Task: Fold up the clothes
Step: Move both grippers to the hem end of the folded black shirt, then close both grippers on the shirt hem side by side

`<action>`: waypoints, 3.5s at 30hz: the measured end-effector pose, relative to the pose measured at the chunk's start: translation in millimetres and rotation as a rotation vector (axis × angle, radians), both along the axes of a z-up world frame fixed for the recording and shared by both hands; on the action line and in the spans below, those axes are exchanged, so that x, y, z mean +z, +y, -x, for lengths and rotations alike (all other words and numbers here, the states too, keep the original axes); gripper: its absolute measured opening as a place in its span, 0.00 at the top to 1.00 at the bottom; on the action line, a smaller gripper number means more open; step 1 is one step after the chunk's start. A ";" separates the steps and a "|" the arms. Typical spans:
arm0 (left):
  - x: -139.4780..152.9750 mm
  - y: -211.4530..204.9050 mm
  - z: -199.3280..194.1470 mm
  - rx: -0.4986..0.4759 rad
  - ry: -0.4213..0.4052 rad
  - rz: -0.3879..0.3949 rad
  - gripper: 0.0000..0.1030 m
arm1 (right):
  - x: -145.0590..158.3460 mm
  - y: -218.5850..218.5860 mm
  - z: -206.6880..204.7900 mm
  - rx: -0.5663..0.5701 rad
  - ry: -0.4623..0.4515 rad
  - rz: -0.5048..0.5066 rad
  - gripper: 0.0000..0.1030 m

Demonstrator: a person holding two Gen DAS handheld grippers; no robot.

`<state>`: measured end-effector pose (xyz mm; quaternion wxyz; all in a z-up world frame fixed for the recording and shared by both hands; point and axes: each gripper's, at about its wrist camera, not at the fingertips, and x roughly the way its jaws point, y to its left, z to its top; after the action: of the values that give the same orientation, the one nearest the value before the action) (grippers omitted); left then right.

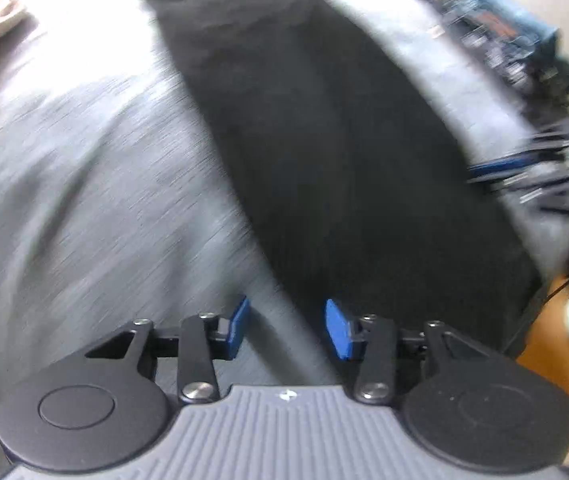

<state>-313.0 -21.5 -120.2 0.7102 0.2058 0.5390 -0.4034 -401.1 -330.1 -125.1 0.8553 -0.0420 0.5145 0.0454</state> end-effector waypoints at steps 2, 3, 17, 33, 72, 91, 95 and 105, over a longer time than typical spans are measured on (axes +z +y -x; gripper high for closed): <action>9.8 17.5 0.8 0.010 -0.026 -0.014 0.58 | 0.5 -20.9 23.5 -0.065 0.060 0.033 0.89; 15.8 20.8 1.4 0.014 -0.039 -0.006 0.58 | 2.1 -29.4 32.5 -0.102 0.090 0.061 0.87; -2.0 -36.1 89.2 -0.354 -0.093 -0.017 0.56 | -8.6 32.9 1.5 0.160 0.049 0.059 0.88; -9.8 -39.9 130.2 -0.413 0.036 0.017 0.55 | -10.3 81.8 35.9 0.272 0.075 0.044 0.87; -14.3 10.1 48.9 0.314 0.265 0.168 0.50 | -2.9 -47.0 81.5 -0.543 0.013 -0.610 0.57; -45.4 19.2 70.7 0.415 0.461 0.234 0.52 | -40.1 -62.2 120.4 -0.595 0.105 -0.951 0.52; -49.2 11.2 74.1 0.384 0.461 0.223 0.56 | -41.7 -56.1 123.6 -0.572 0.134 -0.967 0.53; -45.5 0.2 78.4 0.326 0.434 0.195 0.82 | -40.9 -52.2 118.5 -0.493 0.178 -0.916 0.87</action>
<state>-391.5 -21.3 -165.7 0.6502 -0.0441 0.6630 -0.3684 -519.7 -382.3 -166.0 0.7242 0.4623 0.5073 0.0664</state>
